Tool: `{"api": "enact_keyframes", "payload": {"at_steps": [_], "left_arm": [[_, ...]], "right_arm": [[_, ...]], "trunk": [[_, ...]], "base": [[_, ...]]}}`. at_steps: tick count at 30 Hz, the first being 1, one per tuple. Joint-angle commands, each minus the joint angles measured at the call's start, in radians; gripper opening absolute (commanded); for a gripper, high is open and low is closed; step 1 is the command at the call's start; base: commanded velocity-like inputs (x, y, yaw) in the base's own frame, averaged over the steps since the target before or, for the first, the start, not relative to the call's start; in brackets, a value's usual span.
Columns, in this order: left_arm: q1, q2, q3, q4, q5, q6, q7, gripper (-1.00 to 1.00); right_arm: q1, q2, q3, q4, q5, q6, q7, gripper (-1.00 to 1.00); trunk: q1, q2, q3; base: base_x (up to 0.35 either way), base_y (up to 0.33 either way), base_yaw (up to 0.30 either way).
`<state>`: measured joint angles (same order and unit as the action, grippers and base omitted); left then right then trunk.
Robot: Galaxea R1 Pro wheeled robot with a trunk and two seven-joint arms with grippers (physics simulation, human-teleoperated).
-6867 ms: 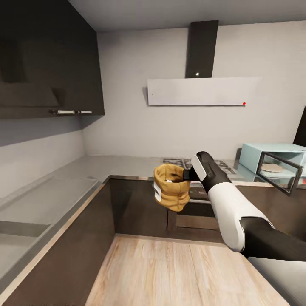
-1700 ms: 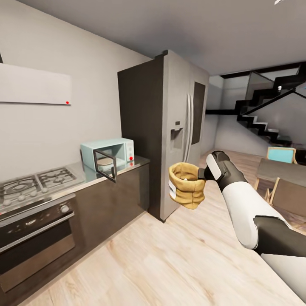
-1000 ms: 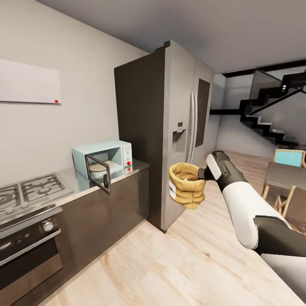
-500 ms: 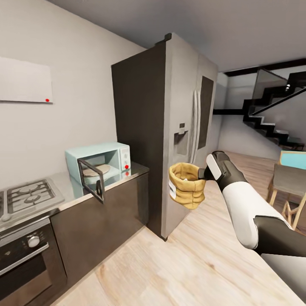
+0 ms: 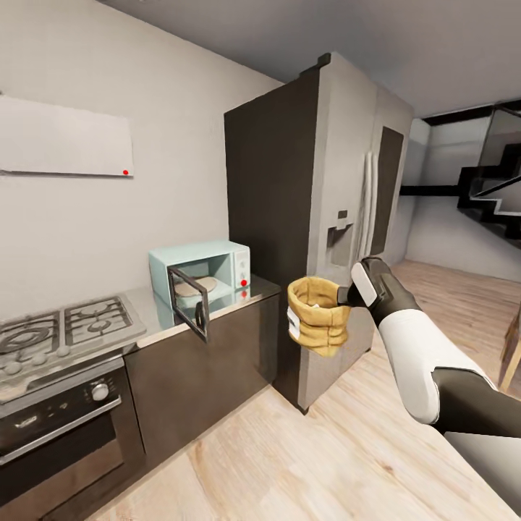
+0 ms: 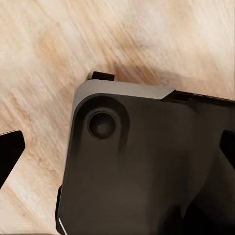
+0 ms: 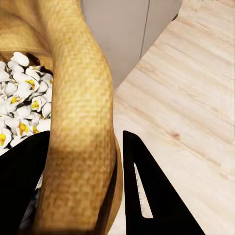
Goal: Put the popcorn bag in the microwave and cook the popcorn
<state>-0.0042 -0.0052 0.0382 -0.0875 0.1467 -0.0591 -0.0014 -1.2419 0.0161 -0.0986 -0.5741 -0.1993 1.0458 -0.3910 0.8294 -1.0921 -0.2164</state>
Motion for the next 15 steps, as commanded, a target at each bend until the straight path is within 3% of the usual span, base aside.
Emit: {"api": "enact_keyframes", "payload": {"at_steps": [1,5,12,15], "left_arm": [[0.0,0.0,0.003,0.0,0.005,-0.002,0.0,1.0],[0.0,-0.001,0.003,-0.001,0.005,-0.002,0.0,1.0],[0.0,-0.001,0.003,0.0,0.005,-0.002,0.0,1.0],[0.0,0.0,0.003,0.0,0.005,-0.002,0.0,1.0]], "right_arm": [[-0.001,0.001,-0.004,-0.001,-0.011,0.001,-0.011,-1.0],[-0.001,0.001,-0.003,-0.003,-0.007,0.001,-0.011,-1.0],[-0.001,0.001,-0.003,-0.003,-0.006,0.001,-0.011,-1.0],[-0.001,0.001,-0.003,-0.003,-0.006,0.001,-0.011,-1.0]], "trunk": [[0.0,-0.001,-0.001],[0.0,-0.001,-0.001],[0.0,-0.001,-0.001],[0.0,-0.001,-0.001]], "base": [[0.0,0.0,0.268],[0.0,-0.031,0.268],[0.0,-0.254,0.268],[0.0,-0.079,0.268]]}}
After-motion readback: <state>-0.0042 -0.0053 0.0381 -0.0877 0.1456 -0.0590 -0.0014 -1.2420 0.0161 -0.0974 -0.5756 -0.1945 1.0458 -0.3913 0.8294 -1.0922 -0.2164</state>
